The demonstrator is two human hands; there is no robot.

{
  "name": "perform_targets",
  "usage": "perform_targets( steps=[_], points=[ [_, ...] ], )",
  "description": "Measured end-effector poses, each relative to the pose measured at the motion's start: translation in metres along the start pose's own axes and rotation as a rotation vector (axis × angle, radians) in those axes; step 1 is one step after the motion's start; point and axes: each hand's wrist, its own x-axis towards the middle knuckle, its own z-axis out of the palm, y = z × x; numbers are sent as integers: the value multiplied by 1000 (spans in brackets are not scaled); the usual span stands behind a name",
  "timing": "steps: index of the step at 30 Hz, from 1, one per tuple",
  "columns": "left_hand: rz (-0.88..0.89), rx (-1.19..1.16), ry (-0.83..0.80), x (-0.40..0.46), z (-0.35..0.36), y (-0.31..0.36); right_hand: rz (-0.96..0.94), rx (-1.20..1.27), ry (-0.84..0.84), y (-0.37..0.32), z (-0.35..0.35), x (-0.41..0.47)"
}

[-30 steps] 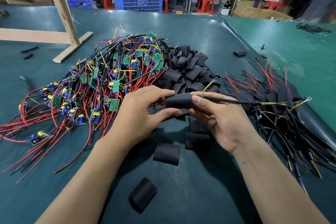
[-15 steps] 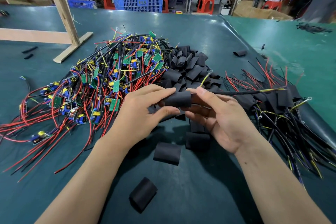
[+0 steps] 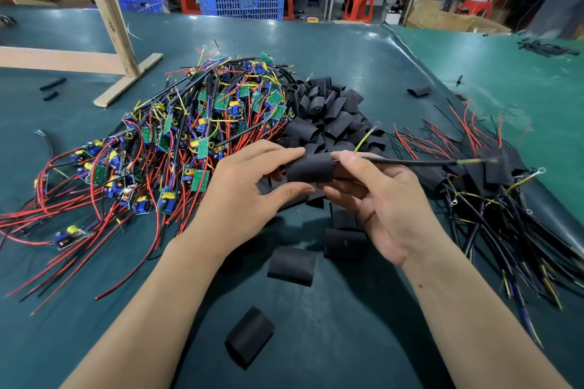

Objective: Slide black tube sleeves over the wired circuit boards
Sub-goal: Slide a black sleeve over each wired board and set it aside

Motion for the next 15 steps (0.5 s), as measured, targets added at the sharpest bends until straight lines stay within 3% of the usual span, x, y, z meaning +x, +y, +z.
perform_targets(
  steps=[4,7,9,13,15],
  points=[
    [48,11,-27,-1,0,-2,52,-88,-112,3,-2,-1],
    [58,42,-26,-3,1,-5,38,-255,-48,5,-4,-1],
    [109,150,40,-2,1,-7,-50,-247,50,3,-3,1],
    [241,278,369,0,-1,-9,-263,10,345,-14,-13,7],
    [230,261,377,-1,1,-9,-278,174,512,-25,-26,11]
  ],
)
